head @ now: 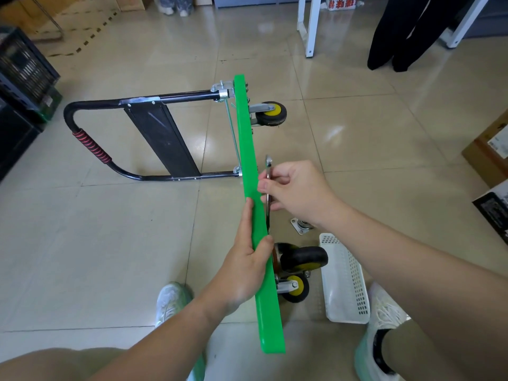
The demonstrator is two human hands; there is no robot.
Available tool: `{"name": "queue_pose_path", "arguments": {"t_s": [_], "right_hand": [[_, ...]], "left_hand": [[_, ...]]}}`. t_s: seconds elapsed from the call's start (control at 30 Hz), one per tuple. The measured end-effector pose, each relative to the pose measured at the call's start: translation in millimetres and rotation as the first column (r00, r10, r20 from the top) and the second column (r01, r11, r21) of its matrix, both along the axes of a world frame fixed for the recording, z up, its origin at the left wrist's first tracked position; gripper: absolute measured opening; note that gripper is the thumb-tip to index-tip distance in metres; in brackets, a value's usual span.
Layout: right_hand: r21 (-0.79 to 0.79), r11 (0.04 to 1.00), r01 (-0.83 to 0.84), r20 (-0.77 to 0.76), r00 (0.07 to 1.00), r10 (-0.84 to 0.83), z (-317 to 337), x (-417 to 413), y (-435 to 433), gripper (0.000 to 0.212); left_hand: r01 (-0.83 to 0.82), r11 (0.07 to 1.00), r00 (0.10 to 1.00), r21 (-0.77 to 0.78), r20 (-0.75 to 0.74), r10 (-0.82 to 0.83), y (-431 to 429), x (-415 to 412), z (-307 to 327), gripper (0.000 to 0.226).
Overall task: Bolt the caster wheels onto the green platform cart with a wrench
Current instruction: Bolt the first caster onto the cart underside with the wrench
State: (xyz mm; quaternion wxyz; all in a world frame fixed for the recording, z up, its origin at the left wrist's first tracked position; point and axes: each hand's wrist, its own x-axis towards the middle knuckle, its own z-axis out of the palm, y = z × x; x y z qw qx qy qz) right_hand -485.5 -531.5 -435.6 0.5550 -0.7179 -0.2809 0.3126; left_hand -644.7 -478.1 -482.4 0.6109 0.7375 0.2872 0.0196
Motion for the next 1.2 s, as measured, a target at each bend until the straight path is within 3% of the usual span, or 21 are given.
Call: {"name": "queue_pose_path", "arguments": {"t_s": [0.17, 0.43, 0.7, 0.9, 1.2], "right_hand": [[0.003, 0.996, 0.094, -0.082, 0.992, -0.094, -1, 23, -7, 0.009], [-0.029, 0.998, 0.060, -0.157, 0.986, -0.063, -12, 31, 6, 0.010], [-0.098, 0.994, -0.043, -0.186, 0.982, 0.024, -17, 38, 19, 0.008], [-0.148, 0.989, -0.018, -0.210, 0.978, -0.013, -25, 44, 24, 0.025], [-0.183, 0.982, -0.043, -0.281, 0.960, -0.010, -44, 52, 31, 0.027]], "left_hand": [[-0.002, 0.999, 1.000, -0.052, -0.004, 0.002, 4, -1, 0, 0.075], [-0.085, 0.990, 0.996, -0.114, -0.018, 0.084, 3, 0, 3, 0.077], [-0.139, 0.987, 0.990, -0.084, -0.030, 0.137, -11, 1, 5, 0.076], [-0.133, 0.990, 0.991, -0.046, -0.024, 0.132, -13, 2, 7, 0.074], [-0.125, 0.991, 0.992, -0.037, -0.020, 0.125, -12, 2, 5, 0.076]]}}
